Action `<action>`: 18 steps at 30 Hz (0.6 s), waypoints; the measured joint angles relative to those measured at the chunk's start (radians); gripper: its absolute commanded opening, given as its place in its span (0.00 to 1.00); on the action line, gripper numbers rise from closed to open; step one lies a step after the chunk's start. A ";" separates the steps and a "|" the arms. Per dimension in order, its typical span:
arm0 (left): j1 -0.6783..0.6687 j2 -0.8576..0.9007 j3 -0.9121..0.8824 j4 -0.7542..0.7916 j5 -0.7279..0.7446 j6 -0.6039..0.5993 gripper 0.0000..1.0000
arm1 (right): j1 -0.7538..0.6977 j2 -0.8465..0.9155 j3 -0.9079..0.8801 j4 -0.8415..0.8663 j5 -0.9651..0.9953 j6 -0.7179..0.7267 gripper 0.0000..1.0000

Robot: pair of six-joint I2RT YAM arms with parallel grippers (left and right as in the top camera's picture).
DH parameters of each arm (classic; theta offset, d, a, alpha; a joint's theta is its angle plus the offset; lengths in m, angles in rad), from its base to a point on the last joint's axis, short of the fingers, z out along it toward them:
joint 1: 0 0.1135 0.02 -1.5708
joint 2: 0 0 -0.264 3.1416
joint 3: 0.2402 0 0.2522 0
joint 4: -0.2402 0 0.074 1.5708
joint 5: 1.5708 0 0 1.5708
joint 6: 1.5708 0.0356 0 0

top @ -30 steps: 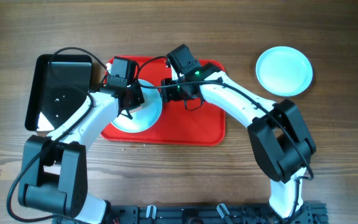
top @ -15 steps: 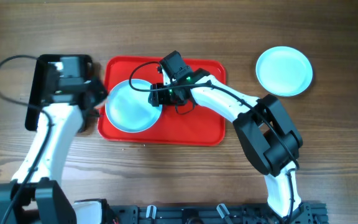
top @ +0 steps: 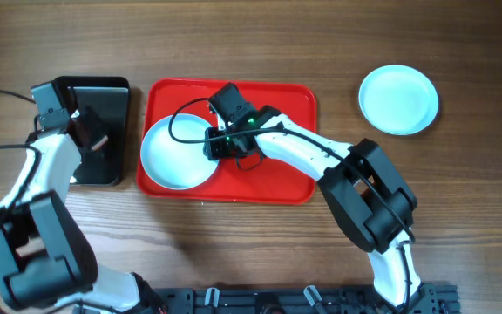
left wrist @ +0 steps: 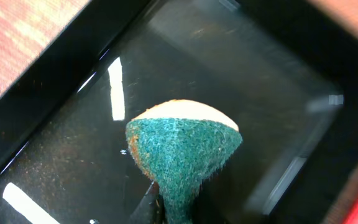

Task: Clean dirty plates on tray and stack at the side

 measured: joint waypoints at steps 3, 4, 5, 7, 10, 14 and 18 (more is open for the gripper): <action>0.040 0.074 0.000 0.011 -0.007 0.009 0.12 | 0.000 0.000 0.000 -0.006 0.013 0.000 0.44; 0.052 0.093 0.000 0.016 -0.008 0.012 0.15 | 0.000 0.000 0.000 -0.006 0.018 0.000 0.44; 0.060 0.110 0.000 0.017 -0.008 0.013 0.16 | 0.000 0.000 0.000 -0.006 0.021 0.000 0.45; 0.071 0.140 0.000 0.021 -0.008 0.018 0.16 | 0.000 0.000 0.000 -0.008 0.024 -0.002 0.50; 0.074 0.157 0.008 0.032 -0.008 0.020 0.20 | 0.000 0.000 0.000 -0.012 0.027 -0.015 0.53; 0.076 0.161 0.009 0.047 0.016 0.025 0.04 | 0.000 0.000 0.000 -0.015 0.031 -0.027 0.55; 0.080 0.161 0.015 0.040 0.073 0.029 0.22 | 0.000 0.000 0.000 -0.015 0.030 -0.039 0.69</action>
